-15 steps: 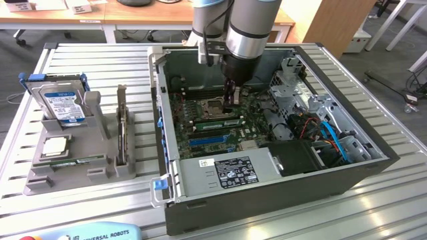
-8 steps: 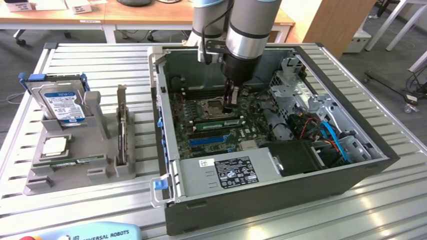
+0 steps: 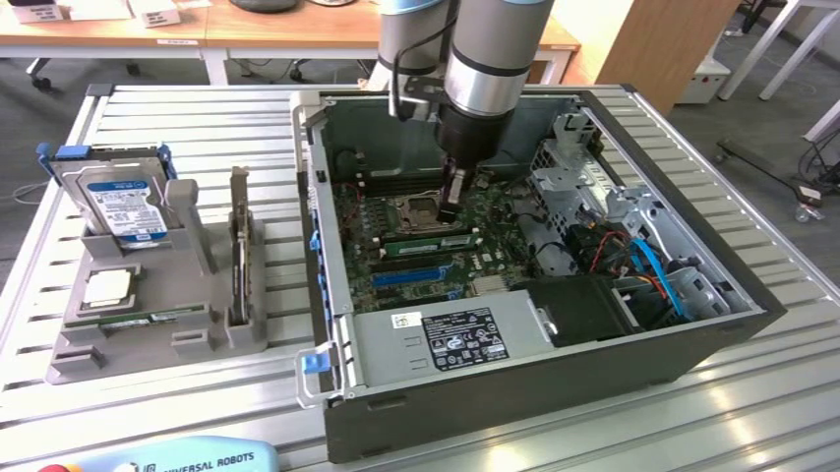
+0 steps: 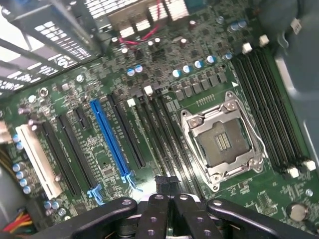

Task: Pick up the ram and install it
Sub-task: 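Press down the ram until it locks into place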

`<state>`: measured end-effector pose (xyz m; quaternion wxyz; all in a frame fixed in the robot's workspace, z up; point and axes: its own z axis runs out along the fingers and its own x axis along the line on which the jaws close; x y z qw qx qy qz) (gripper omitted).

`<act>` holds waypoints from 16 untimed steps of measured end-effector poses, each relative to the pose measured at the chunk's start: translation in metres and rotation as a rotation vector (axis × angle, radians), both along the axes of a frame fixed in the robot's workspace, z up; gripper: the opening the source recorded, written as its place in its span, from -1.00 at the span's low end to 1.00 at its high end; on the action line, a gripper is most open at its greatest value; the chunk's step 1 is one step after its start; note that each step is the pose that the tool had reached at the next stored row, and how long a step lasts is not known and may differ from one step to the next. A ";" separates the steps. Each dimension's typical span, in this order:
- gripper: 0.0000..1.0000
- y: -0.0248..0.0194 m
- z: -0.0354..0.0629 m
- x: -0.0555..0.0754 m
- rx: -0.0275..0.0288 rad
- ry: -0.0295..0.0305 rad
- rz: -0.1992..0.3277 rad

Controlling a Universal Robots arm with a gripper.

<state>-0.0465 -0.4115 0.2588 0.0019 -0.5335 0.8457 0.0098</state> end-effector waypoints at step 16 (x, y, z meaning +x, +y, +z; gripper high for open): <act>-0.80 0.0000 -0.0006 0.000 -0.0001 0.0001 -0.272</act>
